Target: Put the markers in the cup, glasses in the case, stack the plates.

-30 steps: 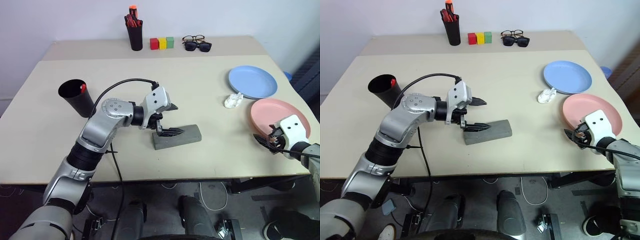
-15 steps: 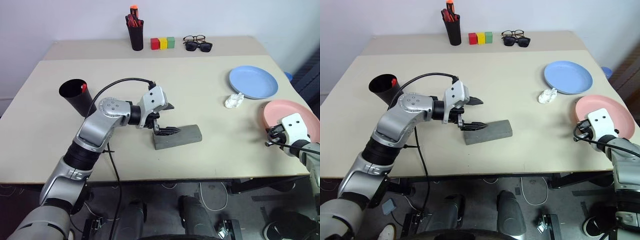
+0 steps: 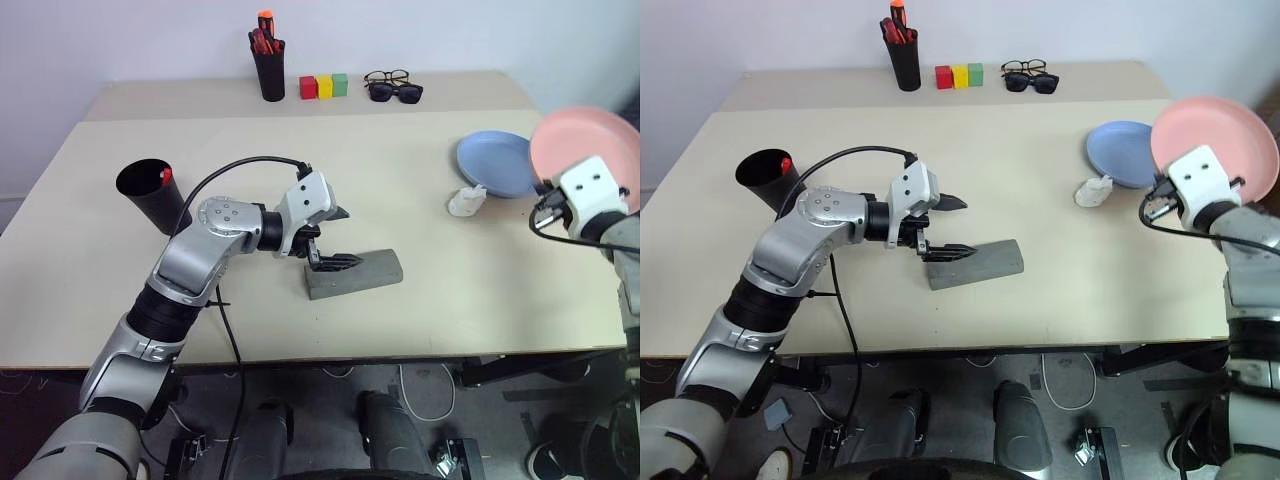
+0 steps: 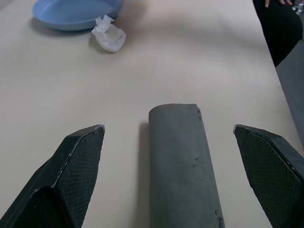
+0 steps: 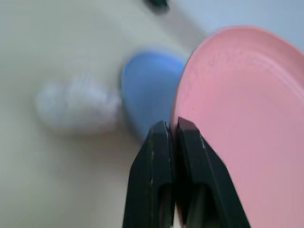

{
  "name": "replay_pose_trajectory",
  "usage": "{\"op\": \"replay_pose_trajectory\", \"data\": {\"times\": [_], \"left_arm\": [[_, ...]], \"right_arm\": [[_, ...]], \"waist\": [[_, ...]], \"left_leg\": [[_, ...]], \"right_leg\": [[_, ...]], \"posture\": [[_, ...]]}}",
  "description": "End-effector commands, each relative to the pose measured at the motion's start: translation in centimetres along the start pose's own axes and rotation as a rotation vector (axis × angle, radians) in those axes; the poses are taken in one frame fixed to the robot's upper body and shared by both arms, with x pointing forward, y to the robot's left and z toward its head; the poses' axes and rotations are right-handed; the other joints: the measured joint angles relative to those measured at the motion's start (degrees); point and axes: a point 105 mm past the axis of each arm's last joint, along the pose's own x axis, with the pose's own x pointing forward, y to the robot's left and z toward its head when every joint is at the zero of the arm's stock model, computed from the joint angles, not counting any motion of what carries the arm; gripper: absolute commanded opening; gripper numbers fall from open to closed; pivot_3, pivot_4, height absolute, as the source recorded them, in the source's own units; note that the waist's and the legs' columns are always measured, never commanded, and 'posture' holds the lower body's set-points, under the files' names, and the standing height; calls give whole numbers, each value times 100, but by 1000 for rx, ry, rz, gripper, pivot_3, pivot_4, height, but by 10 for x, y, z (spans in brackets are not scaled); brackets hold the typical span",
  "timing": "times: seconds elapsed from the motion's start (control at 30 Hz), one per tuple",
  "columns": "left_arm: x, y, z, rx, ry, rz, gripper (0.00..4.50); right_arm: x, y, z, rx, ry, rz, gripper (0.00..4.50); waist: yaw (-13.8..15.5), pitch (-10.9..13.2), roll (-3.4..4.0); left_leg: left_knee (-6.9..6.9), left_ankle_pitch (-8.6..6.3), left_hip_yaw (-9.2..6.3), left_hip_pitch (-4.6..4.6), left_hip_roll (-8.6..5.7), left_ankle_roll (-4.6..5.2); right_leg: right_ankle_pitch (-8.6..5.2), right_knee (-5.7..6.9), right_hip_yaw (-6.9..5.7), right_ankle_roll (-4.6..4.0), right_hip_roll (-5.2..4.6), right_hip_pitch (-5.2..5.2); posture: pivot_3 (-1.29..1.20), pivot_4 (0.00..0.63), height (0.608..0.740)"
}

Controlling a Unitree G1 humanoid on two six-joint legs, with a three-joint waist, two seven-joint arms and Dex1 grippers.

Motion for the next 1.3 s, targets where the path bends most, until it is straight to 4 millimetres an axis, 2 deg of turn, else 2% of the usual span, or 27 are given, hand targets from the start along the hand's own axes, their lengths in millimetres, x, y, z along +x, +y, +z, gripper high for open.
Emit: {"op": "replay_pose_trajectory", "data": {"times": [0.03,0.2,0.43,0.53,0.67,0.8,0.9,0.97,1.17,1.3], "left_arm": [[-6,1,12,20,-40,31,4500],[-12,1,10,-3,-37,72,4500],[-26,0,5,-34,-14,146,4500],[-32,-1,3,-46,-3,167,4500],[-37,-1,2,-58,5,186,4500],[-36,0,2,-63,6,189,4500],[-33,1,3,-67,-4,182,4500],[-31,1,3,-69,-11,174,4500],[-25,2,4,-67,-30,157,4500],[-24,3,5,-60,-34,153,4500]], "right_arm": [[24,-4,8,-79,-17,46,32],[52,0,21,-110,-24,68,32],[69,6,25,-110,20,23,32],[72,6,22,-101,43,-6,1017],[72,-1,25,-143,38,-82,2965],[68,-16,37,-145,-21,-148,2965],[65,-19,42,54,-91,-111,2965],[62,-16,39,225,-120,-40,2965],[45,-4,11,596,-97,107,2965],[34,4,-15,730,-20,110,2965]], "waist": [[-3,0,1],[-9,2,0],[-3,1,0],[-8,1,0],[-12,1,0],[-18,1,1],[-26,1,1],[-20,1,1],[5,1,1],[1,1,1]], "left_leg": [[1,0,2,-2,0,0],[-11,0,1,-6,0,0],[-15,2,0,-19,0,-3],[-15,2,-1,-19,0,-4],[-13,3,-1,-19,0,-5],[-13,5,-1,-18,0,-8],[-13,5,-1,-17,0,-9],[-13,5,-1,-17,0,-9],[-11,5,-3,-14,0,-8],[-8,5,-3,-14,-1,-8]], "right_leg": [[0,-2,1,0,0,-1],[0,-4,1,1,0,-10],[0,-3,1,2,0,-24],[0,-2,1,2,0,-24],[0,0,1,1,0,-24],[1,2,1,1,0,-24],[1,2,2,1,0,-23],[2,2,2,2,0,-23],[2,1,0,2,0,-15],[2,0,0,2,0,-14]], "posture": [[0,150,740],[0,150,740],[0,150,740],[0,150,740],[0,150,740],[0,150,740],[0,150,740],[0,150,740],[0,150,740],[0,150,740]]}}
